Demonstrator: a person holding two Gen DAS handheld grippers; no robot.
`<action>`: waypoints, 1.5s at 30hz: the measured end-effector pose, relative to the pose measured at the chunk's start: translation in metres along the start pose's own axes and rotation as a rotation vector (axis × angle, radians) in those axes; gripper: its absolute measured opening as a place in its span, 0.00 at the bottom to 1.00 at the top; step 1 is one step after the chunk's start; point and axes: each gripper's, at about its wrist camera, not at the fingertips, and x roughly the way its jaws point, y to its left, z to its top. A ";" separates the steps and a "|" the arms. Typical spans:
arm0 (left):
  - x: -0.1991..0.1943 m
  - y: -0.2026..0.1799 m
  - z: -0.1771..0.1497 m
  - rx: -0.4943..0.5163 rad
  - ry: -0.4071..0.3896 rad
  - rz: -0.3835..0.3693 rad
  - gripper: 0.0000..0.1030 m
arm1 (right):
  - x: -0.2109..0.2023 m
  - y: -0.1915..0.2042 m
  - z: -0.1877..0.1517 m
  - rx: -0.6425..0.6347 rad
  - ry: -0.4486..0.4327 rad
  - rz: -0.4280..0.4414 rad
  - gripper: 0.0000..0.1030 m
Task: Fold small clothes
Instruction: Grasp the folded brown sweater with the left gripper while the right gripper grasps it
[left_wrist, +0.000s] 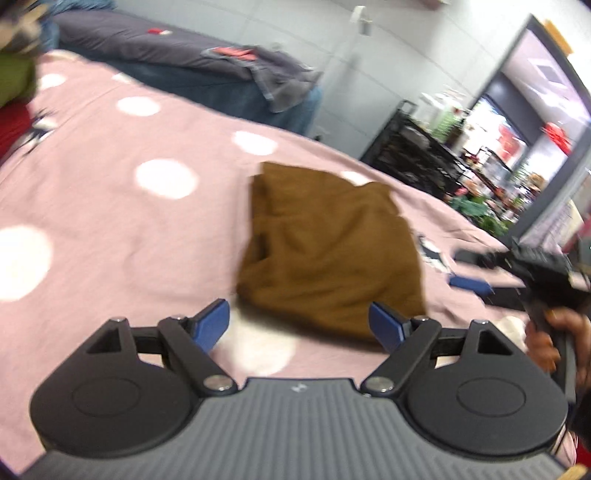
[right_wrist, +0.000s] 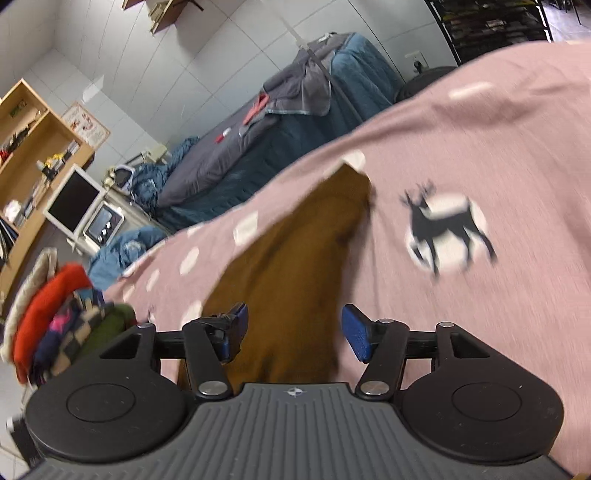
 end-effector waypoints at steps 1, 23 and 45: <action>0.002 0.005 0.001 -0.013 0.009 0.000 0.73 | 0.000 -0.003 -0.007 0.005 0.010 -0.004 0.93; 0.090 0.032 -0.001 -0.402 -0.057 -0.160 0.55 | 0.037 -0.029 -0.012 0.174 0.004 0.066 0.91; 0.138 0.018 0.035 -0.365 -0.034 -0.097 0.27 | 0.097 -0.021 0.021 0.122 -0.017 0.025 0.42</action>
